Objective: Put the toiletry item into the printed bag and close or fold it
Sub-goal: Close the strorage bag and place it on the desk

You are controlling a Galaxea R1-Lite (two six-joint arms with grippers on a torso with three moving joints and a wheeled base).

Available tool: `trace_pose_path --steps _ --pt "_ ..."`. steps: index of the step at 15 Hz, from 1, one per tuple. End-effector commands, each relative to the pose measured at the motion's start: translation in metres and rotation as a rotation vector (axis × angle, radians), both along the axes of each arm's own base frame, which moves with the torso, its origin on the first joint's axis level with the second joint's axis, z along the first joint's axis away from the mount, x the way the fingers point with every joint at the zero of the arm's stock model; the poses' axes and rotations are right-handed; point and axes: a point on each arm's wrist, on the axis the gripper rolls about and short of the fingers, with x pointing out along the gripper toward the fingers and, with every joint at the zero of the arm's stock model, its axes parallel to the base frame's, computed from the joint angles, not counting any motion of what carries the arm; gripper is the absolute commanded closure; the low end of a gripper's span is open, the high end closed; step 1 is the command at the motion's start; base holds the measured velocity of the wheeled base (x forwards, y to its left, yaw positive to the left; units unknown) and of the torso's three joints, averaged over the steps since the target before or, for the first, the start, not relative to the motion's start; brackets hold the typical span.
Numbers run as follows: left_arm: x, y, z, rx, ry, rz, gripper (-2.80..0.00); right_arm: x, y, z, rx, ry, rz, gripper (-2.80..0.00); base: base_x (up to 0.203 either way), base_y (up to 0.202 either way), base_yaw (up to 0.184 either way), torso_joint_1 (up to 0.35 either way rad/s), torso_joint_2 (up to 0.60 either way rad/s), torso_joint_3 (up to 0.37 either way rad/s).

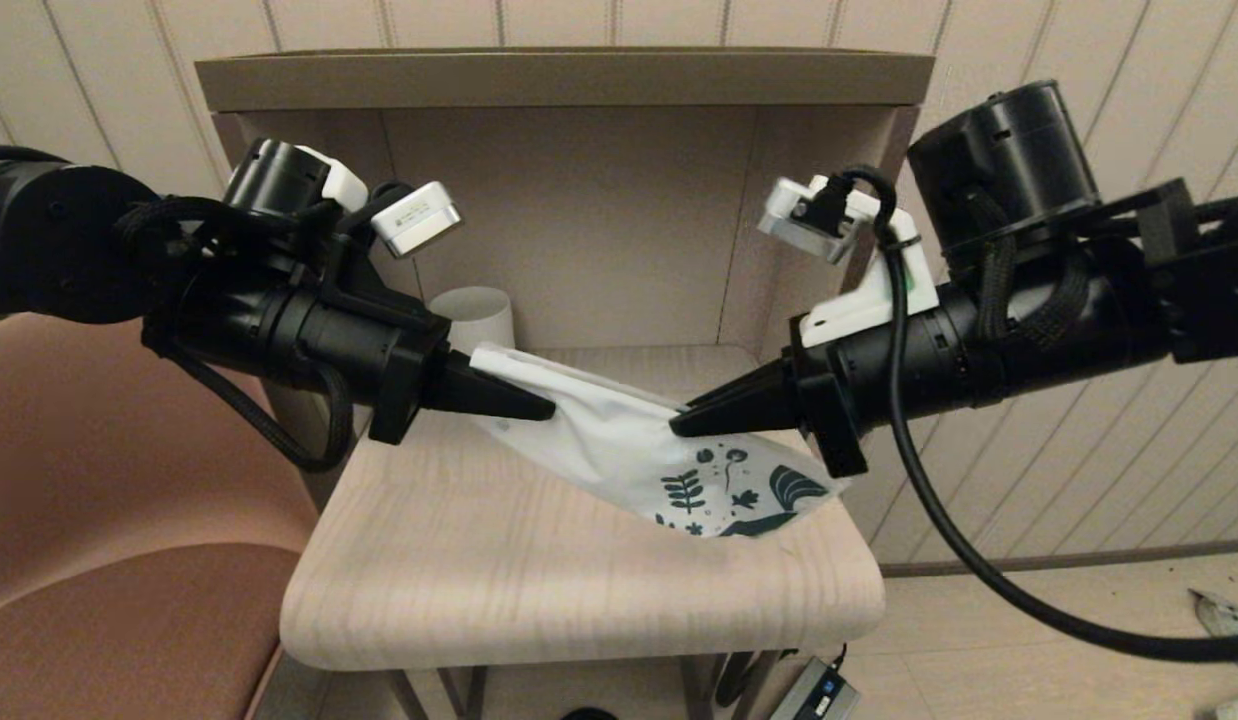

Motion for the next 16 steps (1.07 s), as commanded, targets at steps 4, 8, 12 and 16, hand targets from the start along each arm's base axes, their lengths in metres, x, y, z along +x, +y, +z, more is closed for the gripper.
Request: trace_pose_path --steps 4,8,12,16 --pt "0.000 0.000 0.000 -0.003 0.003 -0.005 0.00 -0.014 -0.026 -0.006 0.008 -0.004 -0.050 0.00 0.000 0.000 0.000 0.000 0.00 0.000" --pt "0.001 -0.001 -0.002 -0.002 0.005 -0.005 0.00 -0.024 -0.044 -0.010 0.003 0.006 -0.095 0.00 0.000 0.000 0.000 0.000 0.00 0.000" --pt "0.002 -0.001 -0.001 -0.001 0.006 -0.003 0.00 -0.031 -0.061 -0.015 0.010 0.027 -0.123 0.00 0.000 0.000 0.000 0.000 0.00 0.000" --pt "0.002 -0.001 -0.001 -0.001 0.006 -0.003 0.00 -0.035 -0.066 -0.021 0.011 0.037 -0.125 0.00 0.000 0.000 0.000 0.000 0.00 0.000"
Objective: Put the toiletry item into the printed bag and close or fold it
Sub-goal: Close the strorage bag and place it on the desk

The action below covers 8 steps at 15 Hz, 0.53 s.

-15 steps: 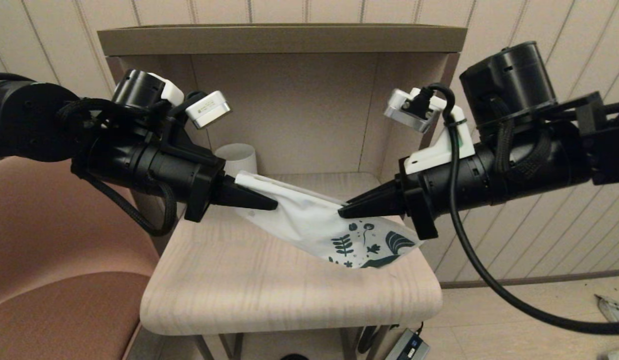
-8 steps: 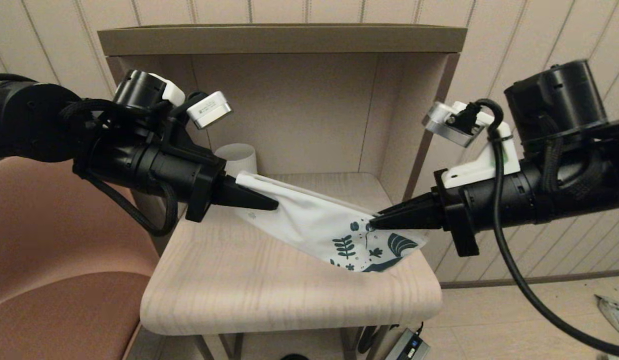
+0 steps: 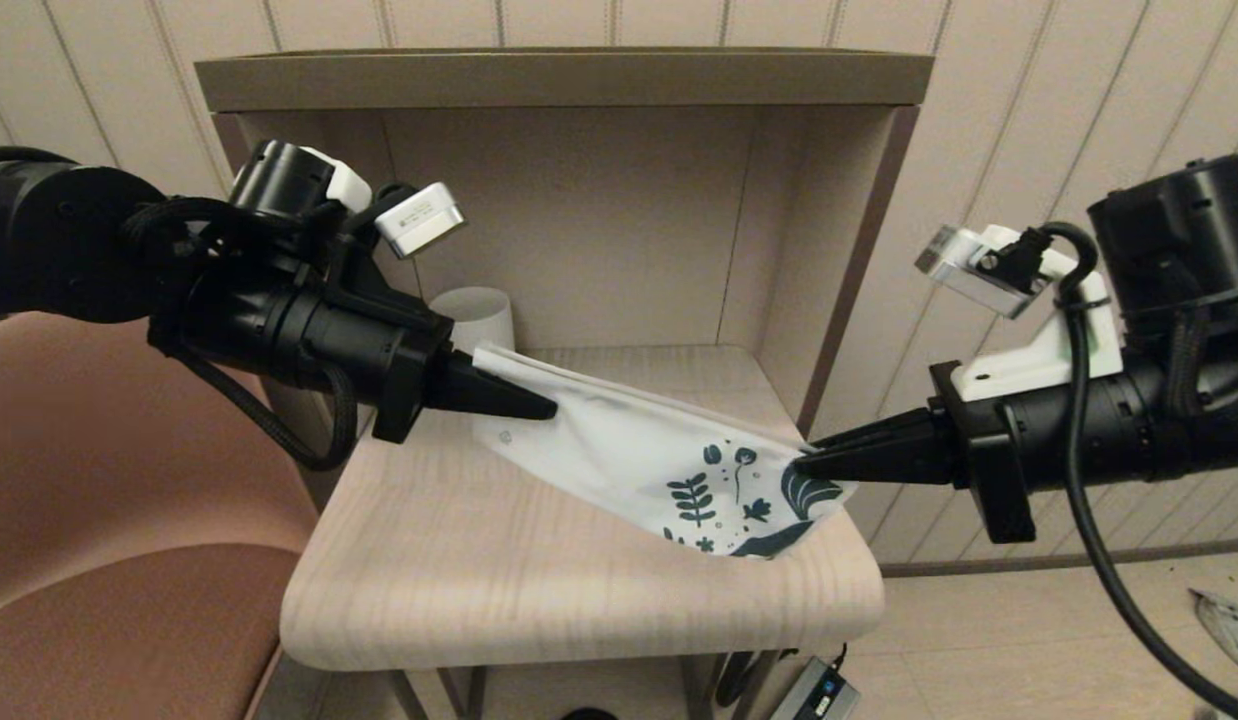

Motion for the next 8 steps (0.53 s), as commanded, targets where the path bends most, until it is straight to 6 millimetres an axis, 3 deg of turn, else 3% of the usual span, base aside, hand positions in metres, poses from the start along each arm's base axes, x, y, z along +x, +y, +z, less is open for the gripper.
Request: trace_pose_path --steps 1,8 --pt "0.0005 -0.0002 -0.0011 -0.001 0.004 -0.004 0.00 -0.0030 -0.0017 -0.0019 -0.001 0.004 0.002 0.00 0.000 0.000 0.000 0.000 0.00 0.000" --pt "0.0013 -0.0005 -0.0020 0.000 0.006 -0.004 0.00 -0.0026 -0.0079 -0.0043 -0.001 0.000 -0.016 0.00 0.000 0.000 0.000 0.000 0.00 0.000"
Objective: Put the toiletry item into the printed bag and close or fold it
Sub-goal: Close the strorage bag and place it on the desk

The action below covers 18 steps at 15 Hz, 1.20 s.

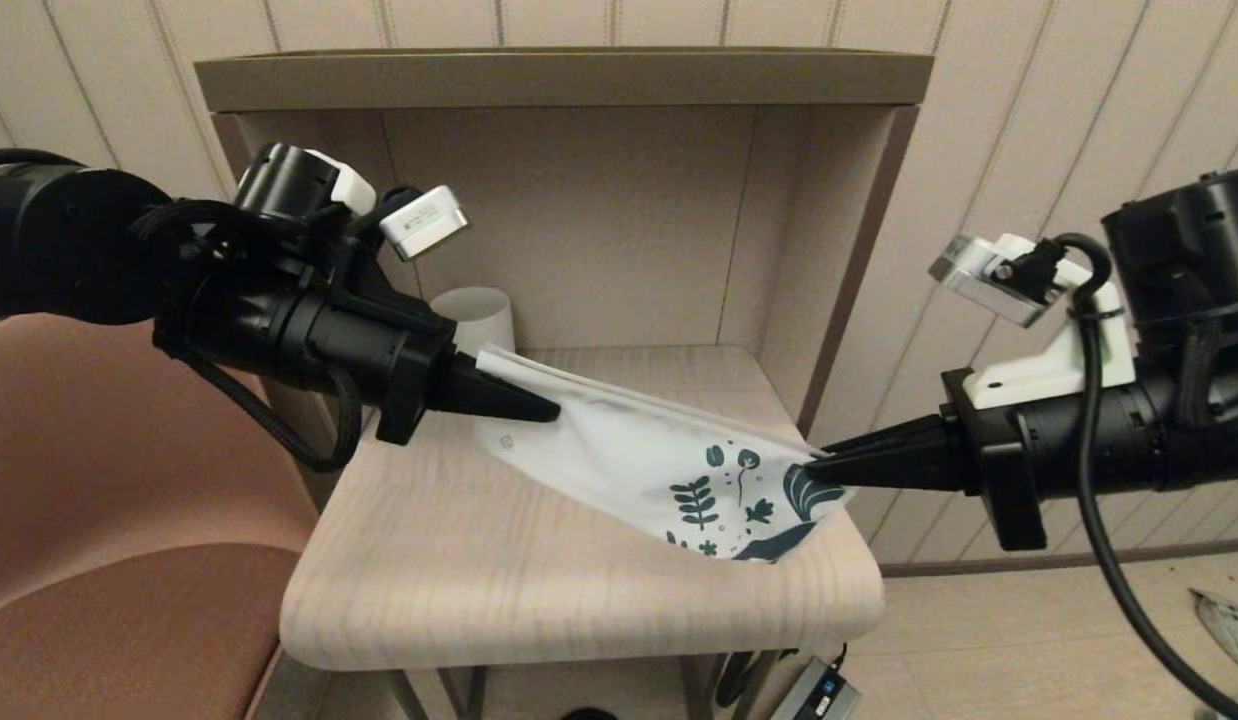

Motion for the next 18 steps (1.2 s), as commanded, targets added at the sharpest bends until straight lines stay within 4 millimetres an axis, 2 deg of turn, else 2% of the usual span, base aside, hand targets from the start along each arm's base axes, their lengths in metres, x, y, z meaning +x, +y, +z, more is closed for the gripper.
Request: trace_pose_path --steps 1,7,8,10,11,18 --pt "0.000 0.000 0.000 -0.003 0.000 -0.005 0.00 -0.001 -0.001 0.000 -0.002 -0.006 0.006 0.00 0.000 0.000 0.000 0.000 0.00 0.000" --pt "0.001 -0.001 -0.002 -0.001 0.005 -0.005 0.00 0.003 0.004 -0.001 -0.005 -0.004 0.021 0.00 0.000 0.000 0.000 0.000 0.00 0.000" --pt "0.001 -0.001 -0.001 -0.001 0.006 -0.006 0.00 0.003 0.004 -0.002 -0.007 -0.005 0.022 -2.80 0.000 0.000 0.000 0.000 0.00 0.000" --pt "-0.003 0.000 0.001 -0.004 0.000 -0.007 0.00 0.010 0.006 -0.005 -0.003 -0.012 0.024 -2.80 0.000 0.000 0.000 0.000 0.00 0.000" --pt "-0.004 0.001 0.003 -0.006 -0.003 -0.007 0.00 0.013 0.008 -0.007 -0.003 -0.014 0.025 0.00 0.000 0.000 0.000 0.000 0.00 0.000" --pt "-0.003 0.001 0.002 -0.005 -0.003 -0.007 0.00 0.014 0.007 0.003 0.017 -0.046 0.033 0.00 0.000 0.000 0.000 0.000 0.00 0.000"
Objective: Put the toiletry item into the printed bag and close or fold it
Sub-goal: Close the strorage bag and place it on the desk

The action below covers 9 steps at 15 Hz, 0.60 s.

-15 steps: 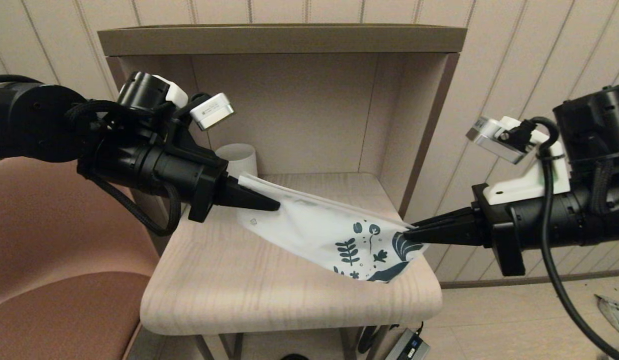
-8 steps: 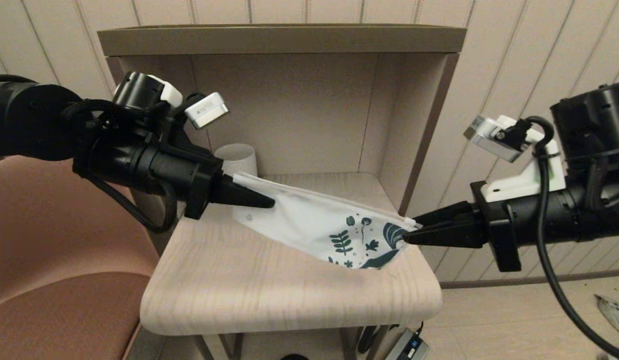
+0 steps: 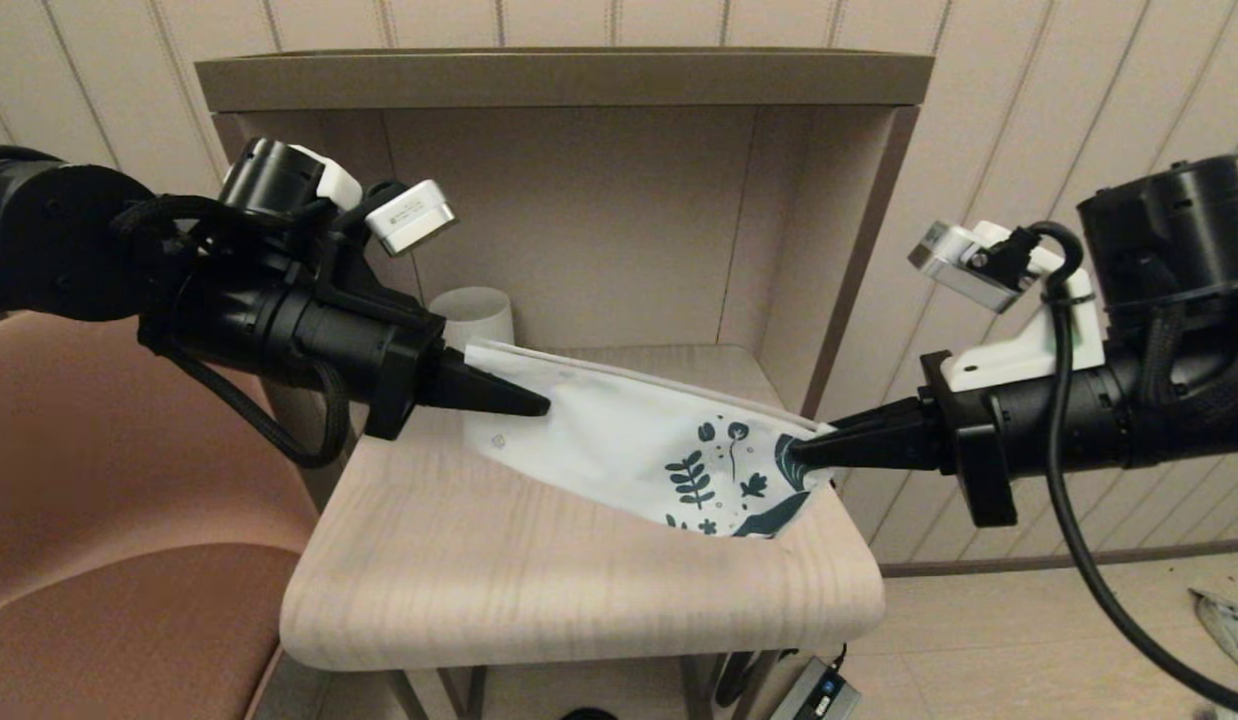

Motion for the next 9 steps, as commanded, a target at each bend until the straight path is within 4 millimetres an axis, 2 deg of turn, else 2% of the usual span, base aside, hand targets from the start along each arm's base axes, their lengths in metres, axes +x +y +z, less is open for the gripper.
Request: trace_pose_path --steps 1,7,8,9 --pt "-0.0009 0.0001 0.0002 -0.003 0.001 -0.006 0.00 0.0009 0.0000 -0.0001 0.001 0.001 0.003 0.00 0.000 0.000 0.000 0.000 0.00 0.000" --pt "-0.0017 0.0004 0.0010 -0.003 -0.001 -0.006 0.00 0.0013 0.0017 -0.0026 -0.004 0.008 0.009 0.00 0.000 0.000 0.000 0.000 0.00 0.000" --pt "-0.0017 0.0005 0.0007 -0.003 0.000 -0.006 0.00 0.0004 0.0014 -0.0064 -0.010 0.002 0.015 -2.80 0.000 0.000 0.000 0.000 0.00 0.000" --pt "-0.0016 0.0004 0.0007 -0.003 -0.001 -0.006 0.00 0.0019 0.0020 -0.0048 -0.002 -0.031 0.020 -2.80 0.000 0.000 0.000 0.000 0.00 0.000"
